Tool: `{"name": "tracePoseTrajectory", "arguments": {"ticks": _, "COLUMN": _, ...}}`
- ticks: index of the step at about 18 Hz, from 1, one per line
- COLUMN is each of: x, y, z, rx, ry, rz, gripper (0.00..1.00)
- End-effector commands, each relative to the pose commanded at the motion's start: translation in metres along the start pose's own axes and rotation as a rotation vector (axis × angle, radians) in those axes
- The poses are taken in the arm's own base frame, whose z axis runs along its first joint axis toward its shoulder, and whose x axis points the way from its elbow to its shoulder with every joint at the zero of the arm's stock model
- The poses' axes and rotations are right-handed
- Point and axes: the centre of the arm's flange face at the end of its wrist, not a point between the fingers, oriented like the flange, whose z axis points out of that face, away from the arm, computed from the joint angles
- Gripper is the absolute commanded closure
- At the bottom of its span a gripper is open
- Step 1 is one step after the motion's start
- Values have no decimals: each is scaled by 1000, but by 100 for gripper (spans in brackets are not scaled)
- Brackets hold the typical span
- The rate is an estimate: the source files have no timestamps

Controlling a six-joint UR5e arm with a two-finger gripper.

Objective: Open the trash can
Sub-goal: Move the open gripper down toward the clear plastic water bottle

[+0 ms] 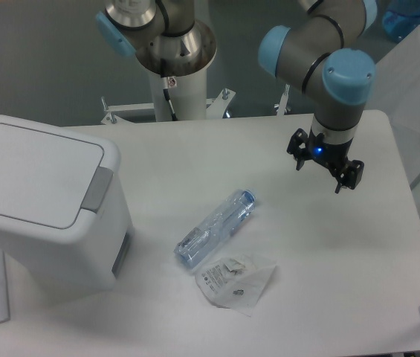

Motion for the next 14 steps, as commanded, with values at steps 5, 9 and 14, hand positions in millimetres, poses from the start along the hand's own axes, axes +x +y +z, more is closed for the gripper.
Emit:
{"name": "tracePoseTrajectory", "arguments": {"ticks": 5, "x": 2, "y": -8, "z": -2, "rx": 11, "ry": -2, "rz": -3, "gripper": 0}}
{"name": "tracePoseTrajectory", "arguments": {"ticks": 9, "x": 14, "y": -16, "z": -5, "rx": 74, "ry": 19, "rz": -55, "gripper": 0}}
{"name": "tracePoseTrajectory", "arguments": {"ticks": 14, "x": 24, "y": -51, "z": -26, "rx": 313, "ry": 82, "rz": -365, "gripper": 0}}
